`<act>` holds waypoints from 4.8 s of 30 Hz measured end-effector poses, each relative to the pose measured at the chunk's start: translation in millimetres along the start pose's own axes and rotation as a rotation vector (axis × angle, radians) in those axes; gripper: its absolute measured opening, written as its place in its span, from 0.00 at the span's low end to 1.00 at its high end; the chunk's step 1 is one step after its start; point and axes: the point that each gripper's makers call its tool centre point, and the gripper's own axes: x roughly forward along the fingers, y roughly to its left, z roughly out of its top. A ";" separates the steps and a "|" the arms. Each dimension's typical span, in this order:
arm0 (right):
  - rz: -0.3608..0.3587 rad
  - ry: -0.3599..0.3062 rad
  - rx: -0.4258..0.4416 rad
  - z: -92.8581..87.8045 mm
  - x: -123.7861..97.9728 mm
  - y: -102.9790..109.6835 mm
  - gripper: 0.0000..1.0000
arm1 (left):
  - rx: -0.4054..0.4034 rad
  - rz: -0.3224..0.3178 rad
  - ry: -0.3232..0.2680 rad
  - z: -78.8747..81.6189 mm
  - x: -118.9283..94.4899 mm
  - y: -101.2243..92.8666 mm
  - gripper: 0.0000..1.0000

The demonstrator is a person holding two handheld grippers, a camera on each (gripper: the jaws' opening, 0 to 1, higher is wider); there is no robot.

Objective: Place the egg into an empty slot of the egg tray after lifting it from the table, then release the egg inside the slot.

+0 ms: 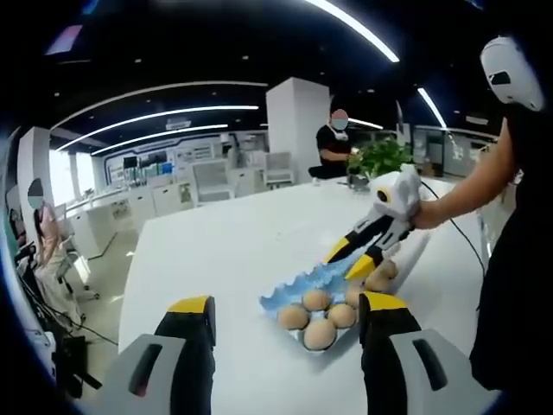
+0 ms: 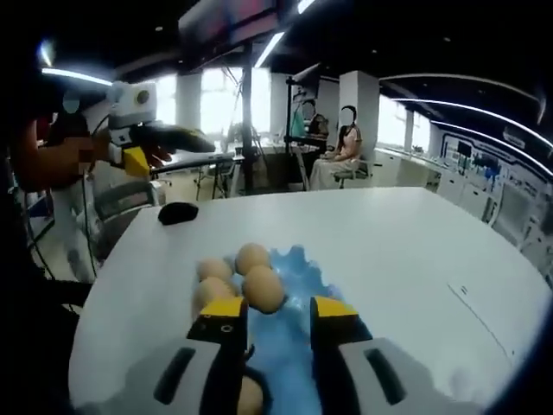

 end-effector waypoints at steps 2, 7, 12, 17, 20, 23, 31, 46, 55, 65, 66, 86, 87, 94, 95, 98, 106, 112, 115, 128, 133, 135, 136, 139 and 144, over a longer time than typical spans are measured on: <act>-0.006 0.003 0.003 -2.3 -3.3 -1.3 0.29 | -0.001 -0.002 -0.001 0.4 0.7 -0.7 0.68; -0.032 0.001 0.017 -6.3 -14.8 -8.3 0.29 | -0.001 -0.004 -0.001 1.0 1.9 -1.4 0.68; -0.063 -0.003 0.029 -10.7 -28.8 -15.7 0.29 | -0.001 -0.005 -0.002 1.2 2.8 -1.6 0.68; -0.118 0.007 0.049 -22.2 -50.3 -29.2 0.29 | -0.003 -0.008 -0.002 1.0 4.5 -2.4 0.68; -0.141 0.006 0.067 -26.0 -59.5 -35.2 0.29 | -0.002 -0.009 -0.003 1.9 4.5 -2.4 0.68; -0.168 0.007 0.072 -29.7 -70.2 -41.0 0.29 | 0.001 -0.007 -0.001 2.3 4.3 -1.4 0.68; -0.220 0.037 0.088 -47.9 -95.9 -51.7 0.29 | 0.003 -0.005 -0.004 4.1 4.1 -1.0 0.68; -0.350 0.075 0.134 -79.2 -147.8 -78.1 0.29 | 0.008 -0.009 -0.008 6.5 5.3 -2.7 0.67; -0.435 0.117 0.168 -105.2 -183.0 -94.8 0.28 | 0.009 -0.013 -0.012 7.9 5.5 -5.1 0.67; -0.483 0.189 0.197 -134.7 -200.4 -105.4 0.28 | 0.007 -0.017 -0.016 9.4 6.2 -8.1 0.66; -0.482 0.187 0.195 -134.8 -200.6 -105.6 0.28 | 0.006 -0.018 -0.017 9.8 6.0 -8.0 0.66; -0.479 0.236 0.182 -136.3 -201.1 -106.0 0.25 | 0.003 -0.013 -0.013 8.1 7.6 -4.9 0.66; -0.479 0.230 0.187 -134.6 -202.0 -106.2 0.25 | 0.002 -0.013 -0.015 8.4 7.6 -5.0 0.66; -0.476 0.172 0.214 -112.7 -208.8 -106.3 0.25 | 0.001 -0.010 -0.010 6.2 6.4 -2.8 0.66; -0.470 0.168 0.210 -109.5 -208.0 -105.2 0.25 | 0.001 -0.010 -0.009 6.0 6.3 -2.6 0.66; -0.456 0.135 0.225 -95.8 -202.7 -102.3 0.25 | 0.001 -0.011 -0.009 6.1 6.5 -2.7 0.66; -0.401 0.106 0.181 -74.6 -181.9 -96.6 0.25 | 0.006 -0.020 -0.010 8.3 9.4 -5.2 0.66; -0.341 0.093 0.153 -59.7 -159.0 -88.2 0.25 | 0.005 -0.018 -0.009 7.4 9.9 -4.4 0.66; -0.321 0.089 0.136 -53.7 -149.1 -83.8 0.25 | 0.003 -0.018 -0.011 7.4 9.8 -4.4 0.66; -0.189 0.062 0.096 -28.5 -94.1 -57.0 0.25 | -0.004 -0.012 -0.009 4.9 8.0 -2.3 0.66; -0.147 0.058 0.078 -20.6 -77.9 -47.4 0.25 | -0.004 -0.012 -0.005 3.2 7.5 -1.5 0.66; -0.130 0.055 0.076 -17.4 -71.2 -43.4 0.25 | -0.004 -0.012 -0.005 3.1 7.4 -1.3 0.66; -0.122 0.054 0.070 -16.1 -68.5 -41.6 0.25 | -0.003 -0.011 -0.005 3.2 7.4 -1.0 0.66; -0.097 0.049 0.062 -11.3 -58.2 -35.9 0.25 | -0.005 -0.010 -0.008 3.7 7.1 -0.2 0.66; -0.066 0.052 0.045 -6.8 -45.1 -28.0 0.25 | -0.006 -0.008 -0.007 3.3 6.6 0.3 0.66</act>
